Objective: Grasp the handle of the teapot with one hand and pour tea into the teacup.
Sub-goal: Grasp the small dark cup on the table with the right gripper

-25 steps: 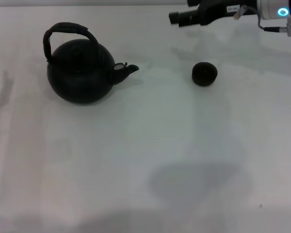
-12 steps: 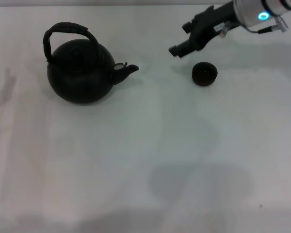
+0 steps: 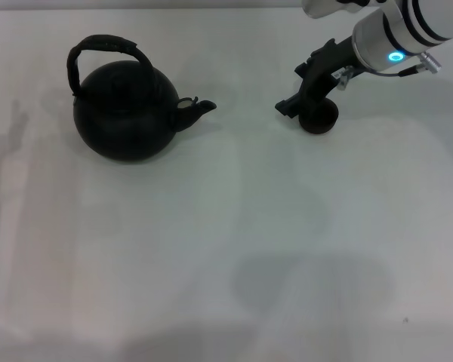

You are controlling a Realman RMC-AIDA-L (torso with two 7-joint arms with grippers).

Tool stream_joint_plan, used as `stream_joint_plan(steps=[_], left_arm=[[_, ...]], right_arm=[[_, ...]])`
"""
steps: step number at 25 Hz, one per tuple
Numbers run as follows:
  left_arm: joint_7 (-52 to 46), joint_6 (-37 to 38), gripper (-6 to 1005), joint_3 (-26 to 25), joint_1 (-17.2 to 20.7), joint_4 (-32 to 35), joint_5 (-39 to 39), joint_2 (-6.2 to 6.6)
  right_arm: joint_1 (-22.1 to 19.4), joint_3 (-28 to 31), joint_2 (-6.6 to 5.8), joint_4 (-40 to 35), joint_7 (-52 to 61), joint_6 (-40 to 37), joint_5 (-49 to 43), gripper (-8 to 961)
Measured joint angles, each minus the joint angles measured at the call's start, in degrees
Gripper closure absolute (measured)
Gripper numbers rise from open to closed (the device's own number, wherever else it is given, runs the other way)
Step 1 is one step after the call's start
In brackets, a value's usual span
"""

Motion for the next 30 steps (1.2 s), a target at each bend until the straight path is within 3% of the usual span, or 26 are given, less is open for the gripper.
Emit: stream_joint_plan(steps=[21, 30], left_arm=[[0.0, -0.2, 125, -0.1, -0.5, 0.4, -0.1, 0.18], [0.0, -0.2, 125, 0.2, -0.7, 0.4, -0.1, 0.18]], right_arm=[[-0.8, 0.0, 0.34, 3.6, 0.4, 1.4, -1.9, 182], [-1.1, 0.0, -0.13, 3.5, 1.2, 0.0, -2.0, 196]])
